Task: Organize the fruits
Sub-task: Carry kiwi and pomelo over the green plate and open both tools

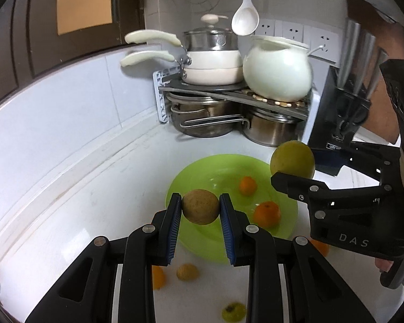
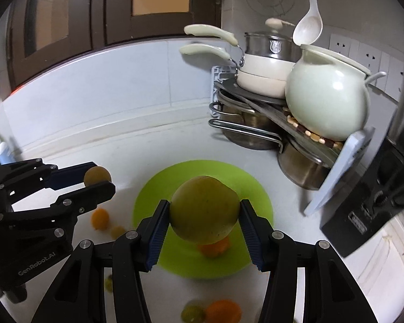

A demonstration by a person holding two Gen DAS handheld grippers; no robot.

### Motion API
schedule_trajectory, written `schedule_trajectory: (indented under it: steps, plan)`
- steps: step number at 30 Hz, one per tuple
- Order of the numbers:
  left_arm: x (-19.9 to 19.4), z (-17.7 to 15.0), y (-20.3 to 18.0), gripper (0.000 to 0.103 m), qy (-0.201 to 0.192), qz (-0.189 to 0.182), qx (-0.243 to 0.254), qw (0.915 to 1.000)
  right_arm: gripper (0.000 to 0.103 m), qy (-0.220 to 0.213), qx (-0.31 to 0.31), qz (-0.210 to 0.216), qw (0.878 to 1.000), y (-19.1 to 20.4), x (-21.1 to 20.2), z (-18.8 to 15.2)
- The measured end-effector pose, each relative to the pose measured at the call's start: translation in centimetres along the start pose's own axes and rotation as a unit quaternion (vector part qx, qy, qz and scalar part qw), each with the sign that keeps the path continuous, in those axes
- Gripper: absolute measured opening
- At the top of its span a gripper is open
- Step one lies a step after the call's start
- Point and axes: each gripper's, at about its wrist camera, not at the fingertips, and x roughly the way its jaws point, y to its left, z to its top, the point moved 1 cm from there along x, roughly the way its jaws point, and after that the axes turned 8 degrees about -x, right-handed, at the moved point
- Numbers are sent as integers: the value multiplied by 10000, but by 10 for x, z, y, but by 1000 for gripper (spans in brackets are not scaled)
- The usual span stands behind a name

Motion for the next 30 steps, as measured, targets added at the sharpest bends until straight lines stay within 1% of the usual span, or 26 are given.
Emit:
schedule_trajectory:
  steps: [2,7,10,13,20,30]
  plan:
    - [12,6,2,29,114,29,-10,9999,53,37,-62,-58,10000,-3,9,6]
    - [45,20,6,29,439,-81,-35,9990,53,219,-197,-132,9995,-13,35,21]
    - [64,26,10,29,599,-89,-53,9982,53,359,-180,-107,9991,-21,51,27]
    - [84,31,13,29,759,-115,-64,9970,53,589,-106,15,9982,-28,71,31]
    - [120,33,11,29,1099,-155,21,9938,53,968,84,181,9951,-36,104,25]
    - [146,28,10,29,1354,-173,15,9906,53,1213,142,308,9920,-37,127,22]
